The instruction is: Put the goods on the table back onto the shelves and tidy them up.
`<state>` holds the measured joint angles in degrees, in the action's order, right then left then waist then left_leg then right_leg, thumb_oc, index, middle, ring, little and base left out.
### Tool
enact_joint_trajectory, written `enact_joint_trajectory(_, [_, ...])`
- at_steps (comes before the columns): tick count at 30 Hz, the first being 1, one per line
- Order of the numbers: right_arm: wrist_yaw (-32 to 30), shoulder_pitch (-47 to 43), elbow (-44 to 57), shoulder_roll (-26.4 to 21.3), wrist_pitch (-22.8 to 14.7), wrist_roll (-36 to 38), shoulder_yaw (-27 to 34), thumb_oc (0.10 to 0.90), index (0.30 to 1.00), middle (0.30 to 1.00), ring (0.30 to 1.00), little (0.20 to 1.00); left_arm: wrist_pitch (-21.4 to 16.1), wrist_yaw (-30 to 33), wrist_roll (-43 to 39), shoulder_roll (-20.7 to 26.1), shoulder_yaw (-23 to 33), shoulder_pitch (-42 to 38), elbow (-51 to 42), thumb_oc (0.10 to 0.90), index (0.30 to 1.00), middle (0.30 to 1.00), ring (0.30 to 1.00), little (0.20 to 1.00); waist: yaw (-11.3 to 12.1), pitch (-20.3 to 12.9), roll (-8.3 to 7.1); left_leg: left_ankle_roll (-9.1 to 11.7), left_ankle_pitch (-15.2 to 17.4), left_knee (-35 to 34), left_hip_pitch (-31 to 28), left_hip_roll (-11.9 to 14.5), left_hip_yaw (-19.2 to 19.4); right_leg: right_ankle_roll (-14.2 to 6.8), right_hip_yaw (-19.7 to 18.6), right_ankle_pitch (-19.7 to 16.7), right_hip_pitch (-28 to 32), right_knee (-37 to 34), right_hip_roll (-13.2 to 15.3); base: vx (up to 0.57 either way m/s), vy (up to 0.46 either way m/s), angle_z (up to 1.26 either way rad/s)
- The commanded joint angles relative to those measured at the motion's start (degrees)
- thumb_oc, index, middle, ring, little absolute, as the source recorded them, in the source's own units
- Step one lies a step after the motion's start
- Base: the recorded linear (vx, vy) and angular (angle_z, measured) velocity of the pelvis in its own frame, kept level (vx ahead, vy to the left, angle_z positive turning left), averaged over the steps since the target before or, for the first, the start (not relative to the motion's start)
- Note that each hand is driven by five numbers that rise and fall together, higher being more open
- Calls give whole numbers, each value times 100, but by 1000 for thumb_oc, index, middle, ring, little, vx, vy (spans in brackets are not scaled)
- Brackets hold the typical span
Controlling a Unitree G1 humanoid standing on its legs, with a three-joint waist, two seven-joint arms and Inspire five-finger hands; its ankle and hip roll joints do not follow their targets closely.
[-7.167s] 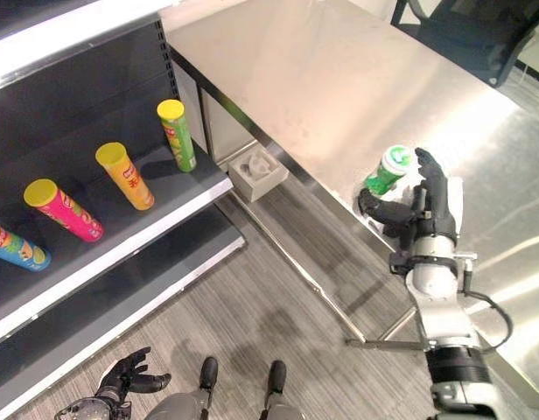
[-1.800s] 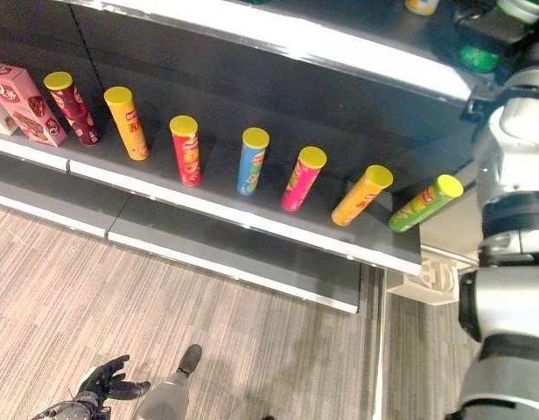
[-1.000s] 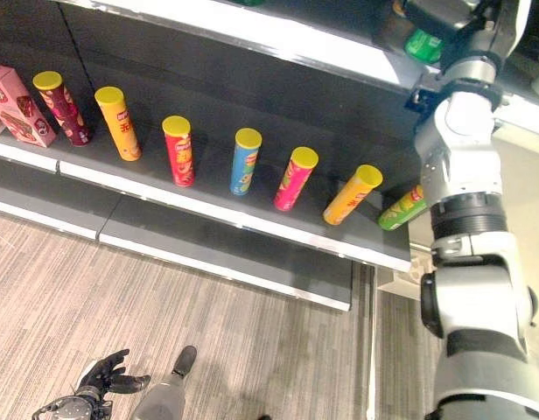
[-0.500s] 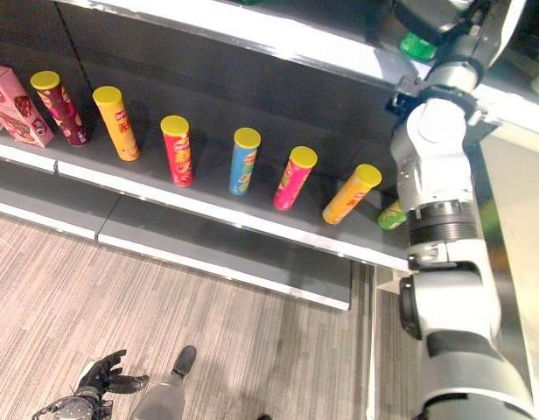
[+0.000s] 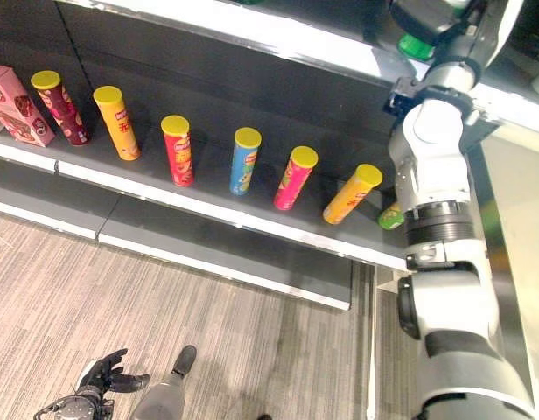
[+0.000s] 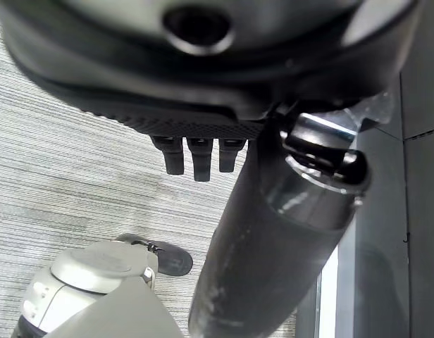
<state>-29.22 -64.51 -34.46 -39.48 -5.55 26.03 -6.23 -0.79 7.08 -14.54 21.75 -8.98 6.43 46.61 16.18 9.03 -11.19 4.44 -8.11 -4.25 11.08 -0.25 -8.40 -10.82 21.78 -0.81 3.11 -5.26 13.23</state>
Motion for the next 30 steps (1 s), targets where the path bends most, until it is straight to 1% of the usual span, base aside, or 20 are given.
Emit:
enact_joint_trajectory(1, [-113, -408, 436, -289, -442, -71, -147, 800, 900, 900, 900, 900, -117, 173, -2, 149, -165, -89, -103, 800, 900, 900, 900, 900, 69, -242, -19, -252, 945, -13, -370, -383, -85, -378, -260, -844, 70, 454, 187, 0, 0, 0])
enact_joint_trajectory(4, [-88, -438, 369, -260, -453, 32, -152, 800, 900, 900, 900, 900, -117, 176, -19, 142, -173, -89, -107, 800, 900, 900, 900, 900, 76, -239, -15, -247, 935, -15, -357, -388, -89, -381, -261, -866, 62, 456, 187, 0, 0, 0])
enact_joint_trajectory(8, [-1, -422, 304, -188, -539, 362, -118, 800, 900, 900, 900, 900, -96, 183, -53, 136, -176, -76, -92, 800, 900, 900, 900, 900, 84, -240, -18, -251, 926, -20, -336, -397, -123, -390, -226, -893, 61, 453, 196, 0, 0, 0])
enact_joint_trajectory(13, [16, -448, 267, -204, -530, 368, -163, 800, 900, 900, 900, 900, -89, 185, -55, 147, -174, -71, -77, 800, 900, 900, 900, 900, 80, -239, -18, -250, 930, -25, -331, -403, -112, -391, -225, -913, 48, 450, 205, 0, 0, 0])
enact_joint_trajectory(14, [-7, -459, 283, -236, -496, 239, -185, 800, 900, 900, 900, 900, -95, 181, -41, 149, -170, -72, -69, 800, 900, 900, 900, 900, 77, -240, -17, -249, 931, -26, -331, -402, -108, -393, -223, -918, 46, 449, 206, 0, 0, 0])
enact_joint_trajectory(15, [-84, -454, 370, -348, -421, -92, -214, 800, 900, 900, 900, 900, -109, 195, -14, 158, -143, -87, -64, 800, 900, 900, 900, 900, 65, -239, -15, -250, 933, -27, -333, -400, -108, -393, -228, -926, 44, 450, 205, 0, 0, 0])
enact_joint_trajectory(16, [-114, -440, 438, -379, -412, -181, -203, 800, 900, 900, 900, 900, -114, 209, -15, 156, -140, -90, -70, 800, 900, 900, 900, 900, 64, -240, -12, -250, 935, -25, -334, -400, -107, -397, -230, -930, 42, 452, 206, 0, 0, 0])
enact_joint_trajectory(20, [-154, -328, 694, -492, -467, -282, -102, 800, 900, 900, 900, 900, -121, 205, -8, 168, -122, -70, -129, 800, 900, 900, 900, 900, 68, -242, -5, -254, 939, -21, -342, -397, -95, -402, -245, -925, 46, 453, 209, 0, 0, 0])
enact_joint_trajectory(22, [-184, -221, 992, -631, -501, -467, -25, 800, 900, 900, 900, 900, -106, 174, 37, 177, -90, -61, -141, 800, 900, 900, 900, 900, 65, -261, -2, -254, 947, -19, -356, -394, -81, -402, -228, -882, 56, 455, 210, 0, 0, 0])
enact_joint_trajectory(24, [-185, -216, 996, -630, -499, -469, -21, 800, 900, 900, 900, 900, -106, 174, 36, 179, -91, -61, -141, 800, 900, 900, 900, 900, 66, -262, -3, -254, 947, -19, -356, -394, -81, -401, -228, -882, 57, 456, 210, 0, 0, 0])
enact_joint_trajectory(26, [-286, -45, 1452, -704, -559, -647, 184, 800, 900, 900, 900, 900, -94, 170, 70, 162, -52, -70, -113, 800, 900, 900, 900, 900, 40, -287, 7, -253, 956, -23, -375, -386, -66, -403, -203, -848, 63, 456, 210, 0, 0, 0])
enact_joint_trajectory(27, [-361, 77, 1751, -791, -574, -865, 301, 800, 900, 900, 900, 900, -81, 176, 92, 143, -11, -71, -84, 800, 900, 900, 900, 900, 12, -316, 8, -251, 963, -23, -385, -381, -55, -403, -197, -833, 71, 453, 211, 0, 0, 0])
enact_joint_trajectory(28, [-368, 101, 1777, -785, -562, -878, 318, 800, 900, 900, 900, 900, -80, 176, 93, 147, -15, -70, -84, 800, 900, 900, 900, 900, 14, -318, 5, -251, 964, -23, -385, -380, -56, -403, -195, -832, 72, 454, 210, 0, 0, 0])
enact_joint_trajectory(30, [-453, 317, 2176, -889, -518, -1175, 515, 800, 900, 900, 900, 900, -69, 178, 127, 130, 36, -60, -65, 800, 900, 900, 900, 900, -24, -343, 19, -247, 971, -21, -395, -363, -47, -399, -187, -793, 83, 453, 206, 0, 0, 0])
